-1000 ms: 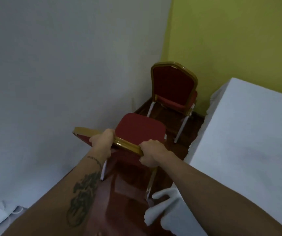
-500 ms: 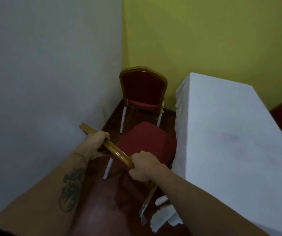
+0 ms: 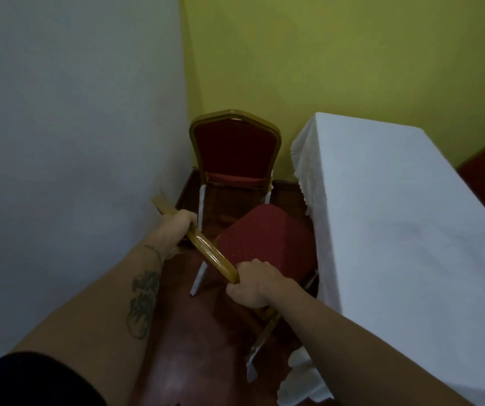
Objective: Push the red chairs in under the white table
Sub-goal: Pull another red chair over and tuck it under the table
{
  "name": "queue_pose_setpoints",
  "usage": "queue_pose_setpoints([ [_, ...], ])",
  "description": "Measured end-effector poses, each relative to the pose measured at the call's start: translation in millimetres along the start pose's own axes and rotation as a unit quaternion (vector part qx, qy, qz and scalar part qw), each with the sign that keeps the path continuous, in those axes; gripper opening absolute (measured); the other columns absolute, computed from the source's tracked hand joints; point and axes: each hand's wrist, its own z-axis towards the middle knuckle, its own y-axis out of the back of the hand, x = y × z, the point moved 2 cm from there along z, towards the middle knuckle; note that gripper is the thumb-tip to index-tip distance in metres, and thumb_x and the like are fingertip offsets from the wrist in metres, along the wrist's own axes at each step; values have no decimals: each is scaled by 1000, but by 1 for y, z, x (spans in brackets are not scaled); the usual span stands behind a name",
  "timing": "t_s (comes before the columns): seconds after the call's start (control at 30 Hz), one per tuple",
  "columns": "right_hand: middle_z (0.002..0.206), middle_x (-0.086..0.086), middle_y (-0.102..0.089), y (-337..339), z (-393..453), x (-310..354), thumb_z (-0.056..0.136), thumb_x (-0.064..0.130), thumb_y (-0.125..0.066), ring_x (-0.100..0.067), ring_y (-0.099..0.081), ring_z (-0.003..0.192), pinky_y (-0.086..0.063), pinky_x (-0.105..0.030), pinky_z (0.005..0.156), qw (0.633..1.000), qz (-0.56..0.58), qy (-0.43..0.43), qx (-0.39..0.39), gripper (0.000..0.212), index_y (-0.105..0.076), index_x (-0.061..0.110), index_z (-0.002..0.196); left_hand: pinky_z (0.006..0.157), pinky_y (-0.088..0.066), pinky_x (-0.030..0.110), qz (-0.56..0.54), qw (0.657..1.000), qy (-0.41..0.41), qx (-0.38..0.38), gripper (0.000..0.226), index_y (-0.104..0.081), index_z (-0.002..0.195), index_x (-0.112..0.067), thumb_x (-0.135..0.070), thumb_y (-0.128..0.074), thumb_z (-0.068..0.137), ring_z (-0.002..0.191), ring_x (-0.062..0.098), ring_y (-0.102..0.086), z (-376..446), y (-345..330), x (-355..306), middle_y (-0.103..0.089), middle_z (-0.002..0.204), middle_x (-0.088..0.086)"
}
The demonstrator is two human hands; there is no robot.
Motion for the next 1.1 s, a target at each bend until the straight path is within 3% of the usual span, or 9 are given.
queue_pose_setpoints([
  [0.2,114,-11,-66,11,24,24,88,47,-56,-34,-64,106,-50,-40,86,996,38,-70,-35,40,-65,17,113,87,-58,56,21,999,-14,21,14,-56,86,-6,-14,-58,74,92,35,-68,61,14,-17,-63,93,17],
  [0.33,123,-14,-65,13,34,50,90,45,-57,-37,-62,111,-49,-40,89,988,53,-124,-71,44,-65,15,120,74,-60,48,13,998,-49,-23,6,-53,76,-9,-7,-56,80,67,27,-62,77,18,-29,-58,75,11],
  [0.43,125,-15,-64,18,39,68,91,40,-56,-36,-62,112,-50,-40,90,984,48,-152,-77,43,-65,12,123,56,-49,35,3,999,-37,-25,7,-53,81,-9,-2,-54,82,63,20,-53,82,26,-33,-53,76,6],
  [0.47,124,-15,-64,20,41,73,91,39,-56,-36,-63,111,-51,-40,89,984,44,-158,-74,42,-65,11,122,56,-47,34,-2,999,-38,-19,11,-57,91,-4,-2,-55,80,65,20,-54,83,31,-37,-53,78,6],
  [0.6,122,-14,-65,25,46,92,91,36,-57,-33,-64,108,-52,-39,88,985,17,-163,-56,40,-65,9,120,58,-55,39,-12,999,-19,38,80,-52,134,6,-10,-57,55,71,26,-65,100,49,-40,-61,86,11],
  [0.73,119,-14,-66,22,49,108,90,37,-58,-33,-66,105,-52,-39,84,987,-21,-153,-48,37,-67,9,113,53,-59,39,-1,997,-32,65,87,-50,137,8,-11,-57,53,67,26,-67,104,65,-40,-63,85,13],
  [0.9,93,-7,-62,7,49,125,89,38,-61,-29,-66,89,-52,-37,73,992,-63,-110,-16,26,-50,17,78,78,-61,52,23,997,-23,67,89,-51,134,6,-21,-65,50,86,31,-71,114,94,-19,-67,97,15],
  [1.03,106,-11,-67,-1,50,133,88,40,-62,-30,-65,90,-55,-39,79,992,-70,-101,2,25,-55,16,86,63,-57,40,18,997,-19,74,78,-52,133,7,-20,-64,60,76,26,-67,98,101,-19,-64,89,12],
  [1.1,116,-13,-66,3,46,130,88,40,-61,-32,-65,100,-53,-39,83,992,-61,-114,-2,31,-63,13,103,64,-58,40,16,996,-16,84,91,-48,138,6,-21,-65,53,80,27,-70,93,95,-23,-66,93,13],
])
